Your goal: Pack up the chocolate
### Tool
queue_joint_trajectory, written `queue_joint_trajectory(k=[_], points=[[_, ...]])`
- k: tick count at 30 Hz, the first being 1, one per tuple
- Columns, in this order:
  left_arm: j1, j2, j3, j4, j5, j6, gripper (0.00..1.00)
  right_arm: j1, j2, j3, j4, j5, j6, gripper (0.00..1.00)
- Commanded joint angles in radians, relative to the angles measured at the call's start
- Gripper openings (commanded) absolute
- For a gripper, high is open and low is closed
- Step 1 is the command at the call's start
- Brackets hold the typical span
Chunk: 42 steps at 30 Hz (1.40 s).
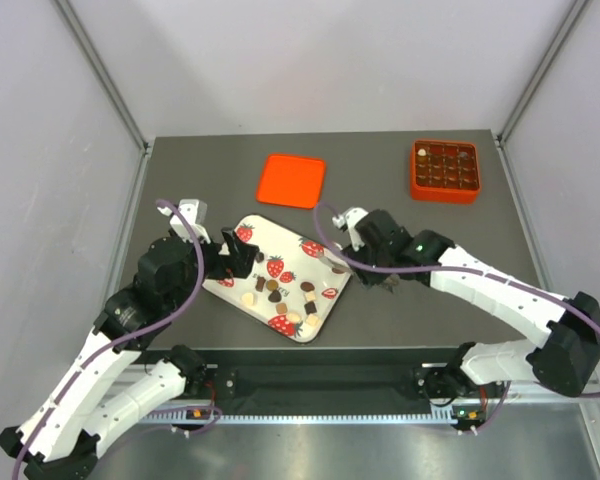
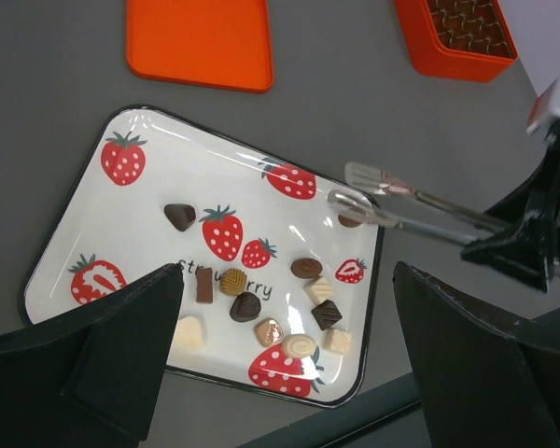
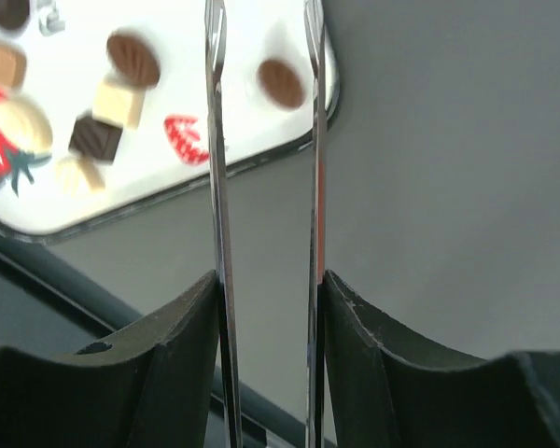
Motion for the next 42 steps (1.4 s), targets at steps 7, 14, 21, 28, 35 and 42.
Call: queue_joint_trajectory(k=[7,14,21,28,35,42], points=[[0.002,-0.008,0.043,0.001,-0.003,0.004,0.99,0.152,-0.013,-0.057,-0.05,0.172,0.052,0.45],[0.002,-0.012,0.043,-0.001,-0.004,-0.01,0.99,0.152,-0.02,-0.069,-0.05,0.172,0.046,0.45],[0.002,-0.009,0.04,-0.002,0.0,-0.016,0.99,0.15,-0.019,-0.098,-0.048,0.14,0.067,0.45],[0.002,-0.009,0.037,0.001,-0.001,-0.016,0.99,0.152,-0.028,-0.1,-0.048,0.086,0.11,0.41],[0.002,-0.008,0.032,0.007,-0.001,-0.016,0.99,0.152,-0.022,-0.047,-0.076,0.093,0.119,0.33],[0.002,-0.003,0.028,0.012,-0.006,-0.013,0.99,0.149,-0.008,0.064,-0.091,0.101,0.121,0.3]])
